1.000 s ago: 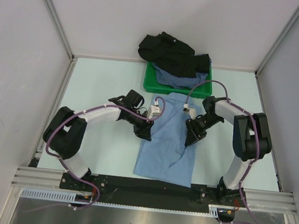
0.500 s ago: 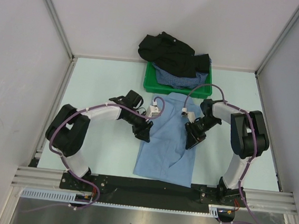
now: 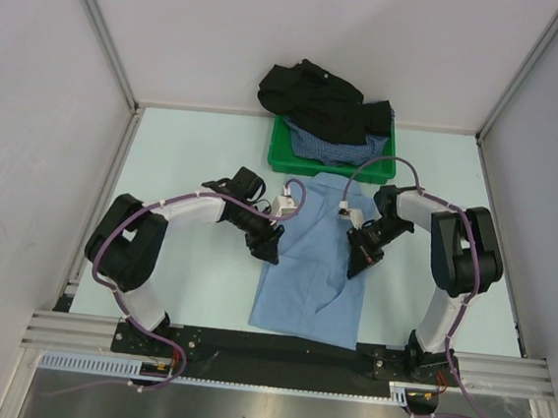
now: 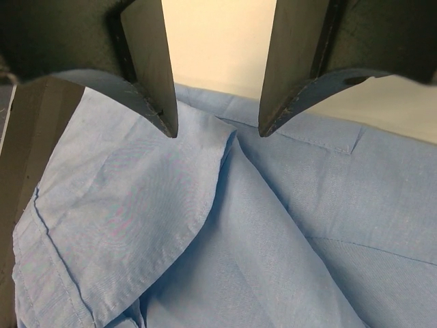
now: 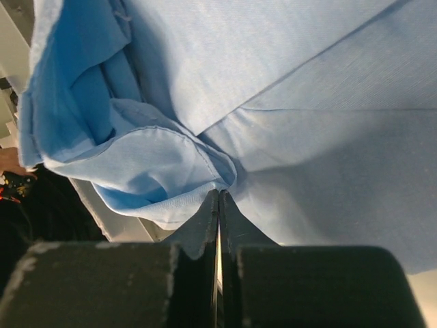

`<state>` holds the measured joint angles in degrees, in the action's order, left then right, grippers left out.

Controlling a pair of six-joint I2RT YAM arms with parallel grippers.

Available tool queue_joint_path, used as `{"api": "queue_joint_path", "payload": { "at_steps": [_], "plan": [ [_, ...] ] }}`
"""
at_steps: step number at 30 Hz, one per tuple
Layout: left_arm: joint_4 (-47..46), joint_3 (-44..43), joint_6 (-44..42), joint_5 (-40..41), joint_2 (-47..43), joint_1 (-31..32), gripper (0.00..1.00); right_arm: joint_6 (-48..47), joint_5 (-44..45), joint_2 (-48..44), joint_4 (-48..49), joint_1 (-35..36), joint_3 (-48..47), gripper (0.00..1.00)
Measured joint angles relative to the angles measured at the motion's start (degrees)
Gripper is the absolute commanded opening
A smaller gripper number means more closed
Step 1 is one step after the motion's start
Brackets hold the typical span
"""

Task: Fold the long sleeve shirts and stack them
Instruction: Fold the shirt

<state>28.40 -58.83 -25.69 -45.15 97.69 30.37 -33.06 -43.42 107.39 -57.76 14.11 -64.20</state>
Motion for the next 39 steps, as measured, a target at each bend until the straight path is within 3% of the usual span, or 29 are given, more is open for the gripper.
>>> {"api": "queue_joint_path", "payload": {
  "at_steps": [12, 15, 16, 19, 21, 31, 39],
  "plan": [
    [0.0, 0.0, -3.26, 0.07, 0.04, 0.46, 0.53, -1.57, -1.25, -5.22, -2.43, -1.25, 0.0, 0.0],
    [0.0, 0.0, -3.89, 0.07, 0.42, 0.83, 0.42, -1.7, -1.27, -5.29, -2.69, -1.25, 0.02, 0.0],
    [0.0, 0.0, -4.11, 0.07, 0.63, 0.92, 0.29, -1.7, -1.27, -5.29, -2.71, -1.25, 0.0, 0.0],
    [0.15, 0.0, -4.74, 0.2, 1.07, 1.01, 0.09, -1.77, -1.27, -5.31, -2.89, -1.27, 0.0, 0.0],
    [0.22, 0.0, -4.94, 0.17, 0.98, 1.01, 0.01, -1.92, -1.27, -5.53, -3.08, -1.4, 0.02, 0.0],
    [1.36, 0.04, -5.27, -0.04, -6.19, 0.48, 0.0, -2.12, -2.97, -11.32, -4.22, -5.29, 0.0, 0.0],
    [1.4, -0.59, -4.74, 1.07, -4.09, -1.4, 0.0, -0.55, -2.93, -11.54, -1.31, -7.72, -1.11, 0.0]
  ]
}}
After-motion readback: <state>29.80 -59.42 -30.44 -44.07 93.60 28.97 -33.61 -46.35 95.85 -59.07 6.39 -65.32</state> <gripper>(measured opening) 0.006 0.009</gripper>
